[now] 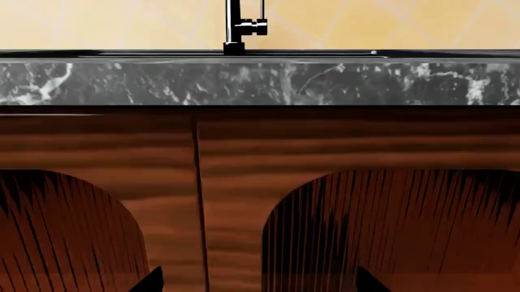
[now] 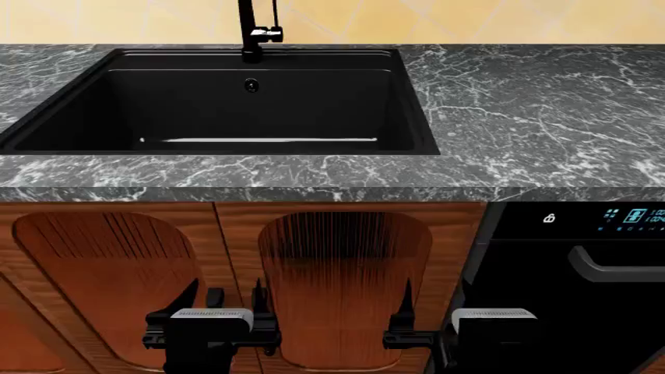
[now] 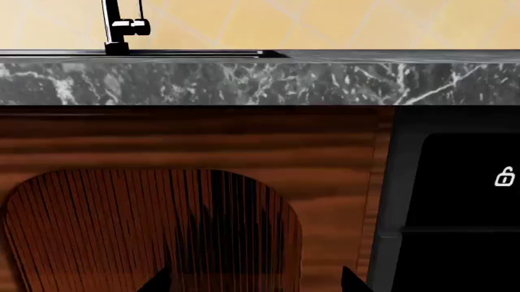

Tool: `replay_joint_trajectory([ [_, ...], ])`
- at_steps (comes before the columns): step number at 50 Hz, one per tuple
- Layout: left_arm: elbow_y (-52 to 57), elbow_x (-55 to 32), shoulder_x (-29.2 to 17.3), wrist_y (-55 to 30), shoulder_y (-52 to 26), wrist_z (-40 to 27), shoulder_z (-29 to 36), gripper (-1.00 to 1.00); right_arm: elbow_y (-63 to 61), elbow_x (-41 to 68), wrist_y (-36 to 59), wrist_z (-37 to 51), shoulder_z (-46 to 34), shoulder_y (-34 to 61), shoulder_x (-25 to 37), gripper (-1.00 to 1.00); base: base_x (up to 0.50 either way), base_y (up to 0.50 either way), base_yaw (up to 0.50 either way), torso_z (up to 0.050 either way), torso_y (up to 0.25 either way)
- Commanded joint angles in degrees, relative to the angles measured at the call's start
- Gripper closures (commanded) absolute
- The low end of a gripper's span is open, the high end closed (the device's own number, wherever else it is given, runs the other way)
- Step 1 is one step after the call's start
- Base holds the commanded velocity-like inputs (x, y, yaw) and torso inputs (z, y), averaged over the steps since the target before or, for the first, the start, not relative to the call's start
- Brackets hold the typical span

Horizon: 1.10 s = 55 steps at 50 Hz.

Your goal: Pick up the bowl with cake and place it on the tray. Pick up the cupcake and place it on the tray.

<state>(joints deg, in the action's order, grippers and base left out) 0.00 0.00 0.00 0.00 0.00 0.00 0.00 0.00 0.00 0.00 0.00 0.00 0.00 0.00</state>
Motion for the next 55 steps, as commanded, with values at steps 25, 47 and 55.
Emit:
replay_joint_trajectory([
  [25,11.3,-1.5,-4.5,-8.9,1.8,-5.2,5.5,-1.0,-6.9,3.9,8.0,6.1,-4.0,-0.2,4.0,-1.0,0.0,0.0,0.0,0.0,0.0],
  [47,56.4,-13.8,-2.5,-89.9,-39.4,-10.0,-2.7,-1.0,-48.7,8.7,68.7,9.5,-2.3,25.5,9.4,-1.0,0.0,0.0,0.0,0.0,0.0],
  [55,38.8,-79.5,-18.8,-87.5,-56.8,-72.4,-12.6,-1.0,-54.1,25.3,90.0,18.0,0.6,44.7,12.2,-1.0,0.0,0.0,0.0,0.0,0.0],
])
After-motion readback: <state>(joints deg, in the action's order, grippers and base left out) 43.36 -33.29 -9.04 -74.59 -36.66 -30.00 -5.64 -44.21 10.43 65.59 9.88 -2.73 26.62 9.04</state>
